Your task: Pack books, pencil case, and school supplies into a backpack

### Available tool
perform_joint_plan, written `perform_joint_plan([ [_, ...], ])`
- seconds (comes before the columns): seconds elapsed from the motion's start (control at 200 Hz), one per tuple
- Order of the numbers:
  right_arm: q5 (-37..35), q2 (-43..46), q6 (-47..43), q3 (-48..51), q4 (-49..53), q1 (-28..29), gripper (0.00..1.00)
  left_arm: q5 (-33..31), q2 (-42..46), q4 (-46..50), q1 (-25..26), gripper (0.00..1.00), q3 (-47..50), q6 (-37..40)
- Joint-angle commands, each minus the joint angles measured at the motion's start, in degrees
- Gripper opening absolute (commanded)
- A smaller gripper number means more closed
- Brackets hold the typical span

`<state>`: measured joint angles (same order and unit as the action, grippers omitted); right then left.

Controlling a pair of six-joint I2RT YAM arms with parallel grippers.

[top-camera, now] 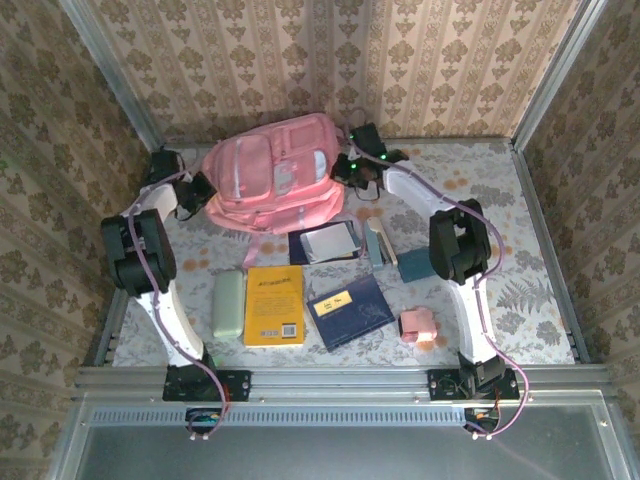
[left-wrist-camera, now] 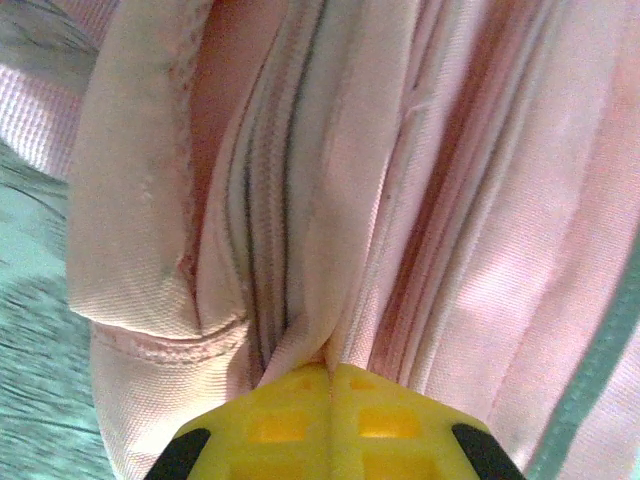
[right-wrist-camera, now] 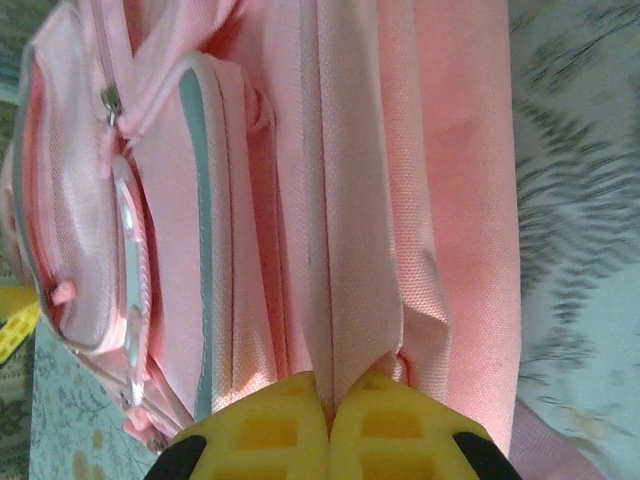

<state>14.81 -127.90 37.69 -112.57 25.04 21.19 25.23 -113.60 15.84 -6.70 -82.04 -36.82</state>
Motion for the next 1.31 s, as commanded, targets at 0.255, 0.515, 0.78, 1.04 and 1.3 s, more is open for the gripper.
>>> perform_joint_plan([
  [0.255, -1.4, 11.6, -2.6, 3.2, -2.0, -7.5, 0.00, 7.9, 9.8, -9.2, 13.7, 0.00, -1.1, -13.8],
  [0.515, -2.8, 19.4, -3.2, 12.9, -4.2, -14.1, 0.00, 6.8, 9.0, -7.0, 21.2, 0.00, -4.4, -13.3],
  [0.78, -5.3, 17.5, -8.1, 11.9, -0.4, -18.4, 0.00, -2.0, 10.8, 8.3, 21.3, 0.28, -7.1, 0.4],
  [1.04, -14.1, 15.7, -13.4, 5.0, 8.6, -15.7, 0.60, -5.6, 2.9, 13.2, 18.6, 0.48, -14.6, 4.4],
  [1.3, -20.8, 18.8, -13.5, 4.4, 11.4, -11.1, 0.62, -8.8, -15.6, 23.8, 21.0, 0.49, -40.0, 11.2],
])
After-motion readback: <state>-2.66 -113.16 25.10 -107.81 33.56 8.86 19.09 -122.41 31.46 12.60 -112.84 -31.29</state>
